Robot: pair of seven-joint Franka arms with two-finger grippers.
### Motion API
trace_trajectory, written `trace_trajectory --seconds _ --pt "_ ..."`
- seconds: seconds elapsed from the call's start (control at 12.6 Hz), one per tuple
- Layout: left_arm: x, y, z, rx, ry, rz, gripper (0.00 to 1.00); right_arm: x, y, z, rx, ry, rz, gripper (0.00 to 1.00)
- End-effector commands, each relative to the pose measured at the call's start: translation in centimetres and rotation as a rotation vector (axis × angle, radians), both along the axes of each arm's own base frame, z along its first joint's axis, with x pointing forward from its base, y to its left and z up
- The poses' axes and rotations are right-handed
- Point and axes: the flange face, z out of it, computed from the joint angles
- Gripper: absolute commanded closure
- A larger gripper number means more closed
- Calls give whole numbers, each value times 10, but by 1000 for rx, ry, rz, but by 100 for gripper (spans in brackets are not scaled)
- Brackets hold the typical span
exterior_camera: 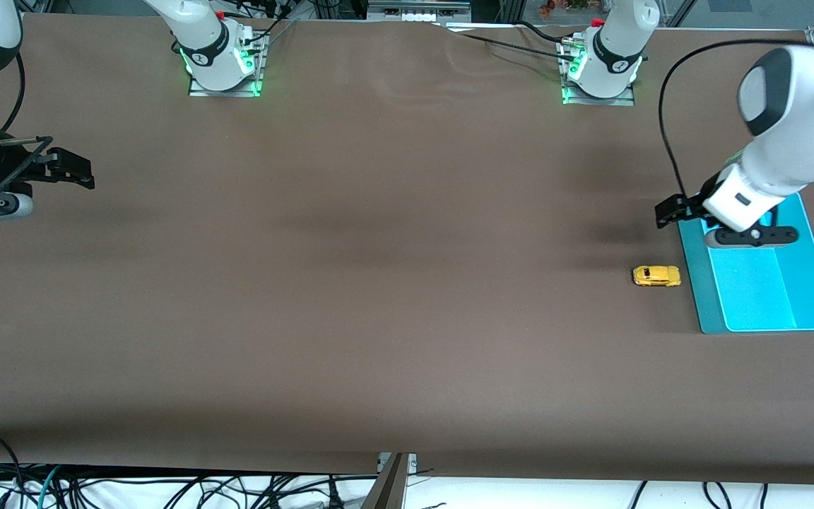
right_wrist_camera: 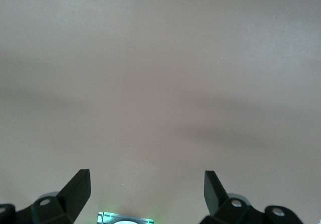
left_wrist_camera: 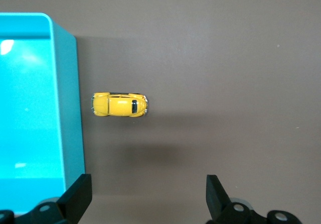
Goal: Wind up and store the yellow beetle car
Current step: 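Move the left gripper down to the yellow car beside the bin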
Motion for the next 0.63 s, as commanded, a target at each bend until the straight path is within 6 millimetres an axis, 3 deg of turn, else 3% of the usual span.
trace_trajectory --seconds 0.0,0.24,0.56 --pt "5 17 -46 -2 -21 -146 0 -14 2 10 -19 -17 -48 0" --pt "8 31 -111 -6 13 -401 0 -6 6 4 -20 -10 -86 0" --pt "19 39 -159 -4 33 -932 0 -1 6 10 -19 -34 -85 0"
